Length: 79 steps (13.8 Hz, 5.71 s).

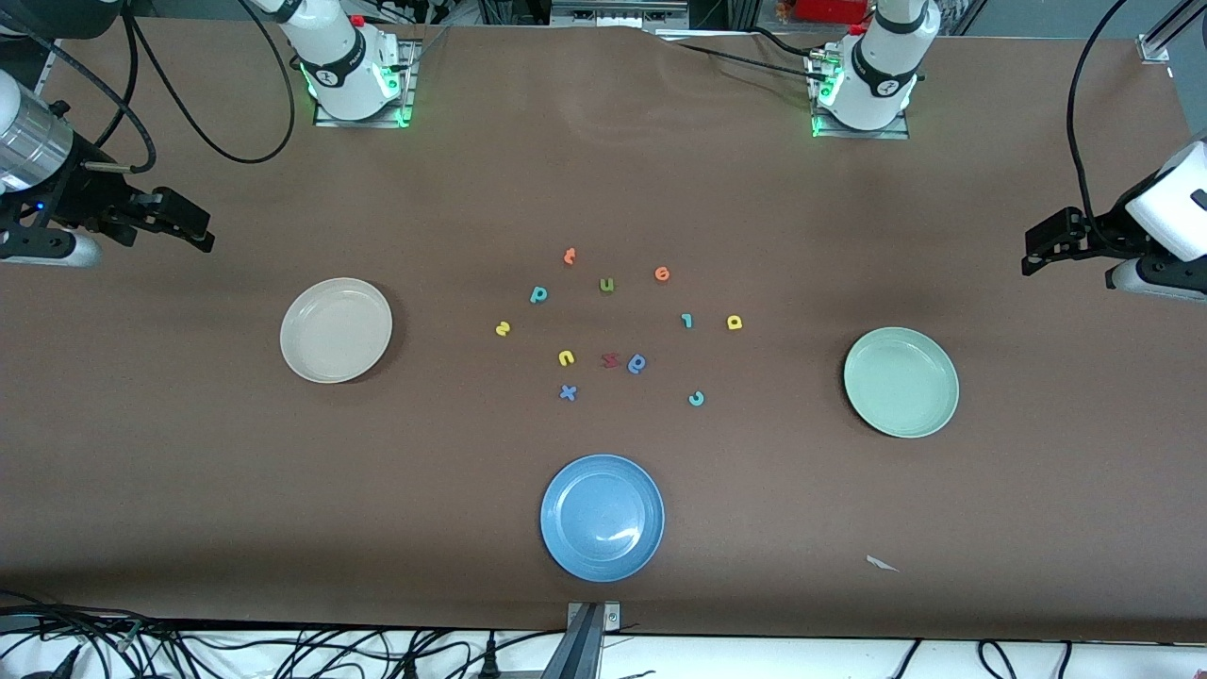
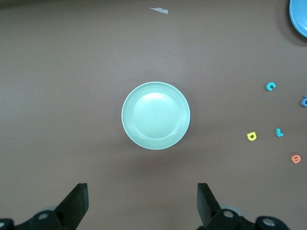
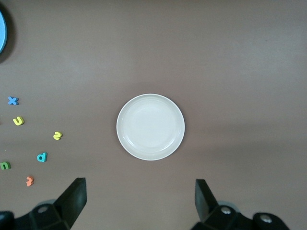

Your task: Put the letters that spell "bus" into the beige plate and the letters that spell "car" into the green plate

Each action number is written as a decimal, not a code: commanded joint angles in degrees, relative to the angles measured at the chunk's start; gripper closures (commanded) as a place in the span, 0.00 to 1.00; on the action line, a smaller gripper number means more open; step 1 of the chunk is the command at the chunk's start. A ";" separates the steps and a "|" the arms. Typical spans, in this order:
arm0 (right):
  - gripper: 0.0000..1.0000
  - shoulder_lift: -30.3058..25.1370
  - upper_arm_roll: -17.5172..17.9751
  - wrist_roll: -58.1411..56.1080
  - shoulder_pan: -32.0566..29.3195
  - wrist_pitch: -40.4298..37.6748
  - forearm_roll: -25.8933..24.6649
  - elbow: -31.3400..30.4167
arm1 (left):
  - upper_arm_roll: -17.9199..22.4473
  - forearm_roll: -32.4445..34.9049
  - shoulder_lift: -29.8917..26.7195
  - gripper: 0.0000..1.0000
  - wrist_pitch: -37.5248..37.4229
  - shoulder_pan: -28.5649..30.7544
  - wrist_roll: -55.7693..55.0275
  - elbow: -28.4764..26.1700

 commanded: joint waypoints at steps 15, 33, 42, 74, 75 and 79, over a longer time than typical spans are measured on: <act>0.00 -0.01 -0.11 1.01 1.02 -0.48 -0.85 0.40 | 0.07 1.66 -0.79 0.00 -0.72 -0.42 0.86 0.00; 0.00 -0.01 -0.11 1.10 1.11 -0.57 -0.84 0.40 | 0.07 1.75 -0.79 0.00 -0.72 -0.34 0.86 0.00; 0.00 -0.10 -0.11 1.10 1.11 -0.66 -0.84 0.40 | 0.07 1.84 -0.79 0.00 -0.72 -0.42 0.86 0.00; 0.00 0.78 0.07 0.66 1.89 -2.14 -1.37 0.75 | 0.07 1.93 -0.79 0.00 -0.64 -0.33 0.86 0.09; 0.00 1.21 -0.02 0.75 2.51 -2.32 -1.37 0.75 | 0.07 1.93 -0.79 0.00 -0.64 -0.42 0.86 0.09; 0.00 5.86 0.07 0.74 3.39 -7.23 -0.67 0.75 | 0.07 1.84 -0.53 0.00 -0.64 -0.42 0.86 0.09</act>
